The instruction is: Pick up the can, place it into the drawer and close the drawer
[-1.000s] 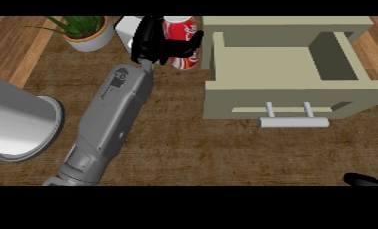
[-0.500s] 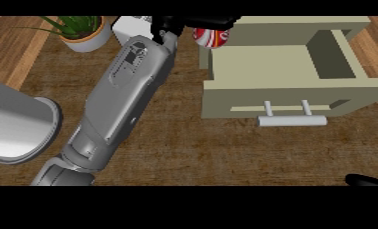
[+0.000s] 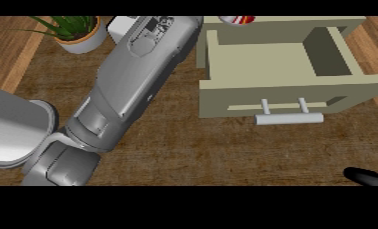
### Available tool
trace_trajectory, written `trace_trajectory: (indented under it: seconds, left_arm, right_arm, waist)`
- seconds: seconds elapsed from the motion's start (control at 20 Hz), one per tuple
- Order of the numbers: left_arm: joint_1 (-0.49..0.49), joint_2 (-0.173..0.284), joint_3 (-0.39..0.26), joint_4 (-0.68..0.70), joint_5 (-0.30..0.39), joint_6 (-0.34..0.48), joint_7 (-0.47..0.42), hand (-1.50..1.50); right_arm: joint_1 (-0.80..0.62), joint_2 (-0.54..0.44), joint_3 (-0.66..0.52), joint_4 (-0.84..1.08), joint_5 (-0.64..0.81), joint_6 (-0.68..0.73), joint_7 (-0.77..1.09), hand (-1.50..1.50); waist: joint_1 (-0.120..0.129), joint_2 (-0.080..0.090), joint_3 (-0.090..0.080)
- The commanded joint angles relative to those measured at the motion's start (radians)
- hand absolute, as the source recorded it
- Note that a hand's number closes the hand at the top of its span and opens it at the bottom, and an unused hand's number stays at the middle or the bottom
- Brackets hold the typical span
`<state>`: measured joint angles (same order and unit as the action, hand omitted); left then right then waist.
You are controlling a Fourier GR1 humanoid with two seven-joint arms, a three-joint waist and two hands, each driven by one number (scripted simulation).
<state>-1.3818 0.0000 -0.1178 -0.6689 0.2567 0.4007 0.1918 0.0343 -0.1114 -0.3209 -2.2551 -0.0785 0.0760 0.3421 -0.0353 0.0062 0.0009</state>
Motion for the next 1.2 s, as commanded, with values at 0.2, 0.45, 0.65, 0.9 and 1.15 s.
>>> trace_trajectory:
  seconds: [0.2, 0.45, 0.65, 0.9, 1.15]
  left_arm:
    - [-0.128, 0.0, -0.1, 0.178, 0.109, 0.064, -0.034, 1.5]
    - [-0.22, 0.0, -0.085, 0.277, 0.119, 0.047, -0.059, 1.5]
    - [-0.192, 0.0, -0.157, 0.305, 0.161, 0.135, -0.085, 1.5]
    - [-0.24, 0.0, -0.174, 0.331, 0.2, 0.21, -0.073, -1.5]
    - [-0.232, 0.0, -0.184, 0.363, 0.217, 0.245, -0.13, -1.5]
  right_arm:
    - [-0.057, -0.038, -0.023, 0.036, -0.041, 0.014, 0.004, -1.5]
    - [-0.046, -0.033, -0.018, 0.02, -0.032, 0.007, 0.018, -1.5]
    - [-0.063, -0.041, 0.001, 0.049, -0.017, 0.015, 0.018, -1.5]
    - [-0.052, -0.025, 0.048, 0.005, 0.016, 0.014, 0.02, -1.5]
    - [-0.077, -0.075, 0.009, 0.021, 0.021, 0.034, -0.017, -1.5]
  waist:
    - [-0.034, 0.007, 0.001]
    - [-0.039, 0.012, 0.002]
    - [-0.052, 0.015, 0.002]
    - [-0.062, 0.015, 0.002]
    - [-0.073, 0.021, 0.003]
